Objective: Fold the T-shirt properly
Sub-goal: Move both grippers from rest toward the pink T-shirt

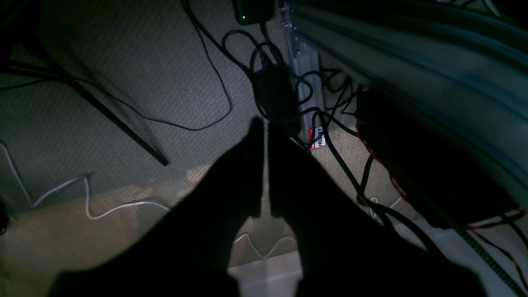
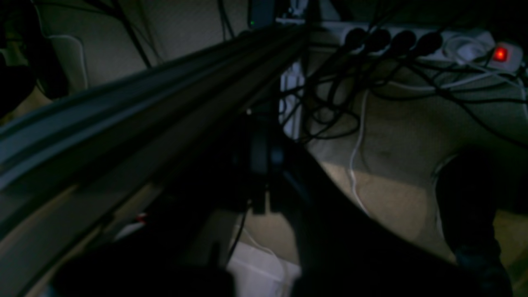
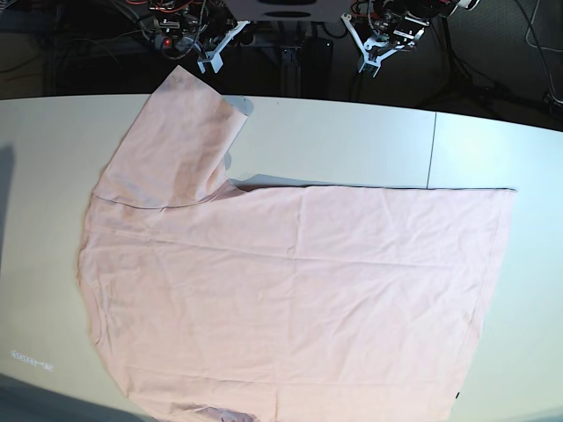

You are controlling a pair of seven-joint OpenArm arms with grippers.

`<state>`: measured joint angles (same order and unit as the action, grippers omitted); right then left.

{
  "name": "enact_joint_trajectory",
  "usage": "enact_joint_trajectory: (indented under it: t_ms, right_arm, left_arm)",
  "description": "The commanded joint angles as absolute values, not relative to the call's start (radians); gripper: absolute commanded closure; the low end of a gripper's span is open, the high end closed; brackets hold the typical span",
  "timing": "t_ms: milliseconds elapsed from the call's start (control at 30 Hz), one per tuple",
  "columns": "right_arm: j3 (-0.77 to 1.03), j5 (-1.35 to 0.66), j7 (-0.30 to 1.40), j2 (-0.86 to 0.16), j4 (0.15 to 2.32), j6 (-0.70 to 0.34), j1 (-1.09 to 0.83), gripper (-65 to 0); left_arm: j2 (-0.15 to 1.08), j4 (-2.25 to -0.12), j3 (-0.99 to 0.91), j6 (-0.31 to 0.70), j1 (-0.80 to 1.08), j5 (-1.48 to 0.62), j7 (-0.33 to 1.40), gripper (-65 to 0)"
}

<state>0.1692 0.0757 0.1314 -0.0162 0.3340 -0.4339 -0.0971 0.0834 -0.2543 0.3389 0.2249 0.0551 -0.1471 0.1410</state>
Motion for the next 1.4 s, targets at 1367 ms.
enact_joint_trajectory:
  t_ms: [1367]
  right_arm:
    - [-0.105, 0.109, 0.123, -0.242, 0.961, -0.382, -0.523, 0.0]
  left_arm:
    - [0.309, -0.984, 0.339, 0.513, 0.448, -0.093, 0.047, -2.0]
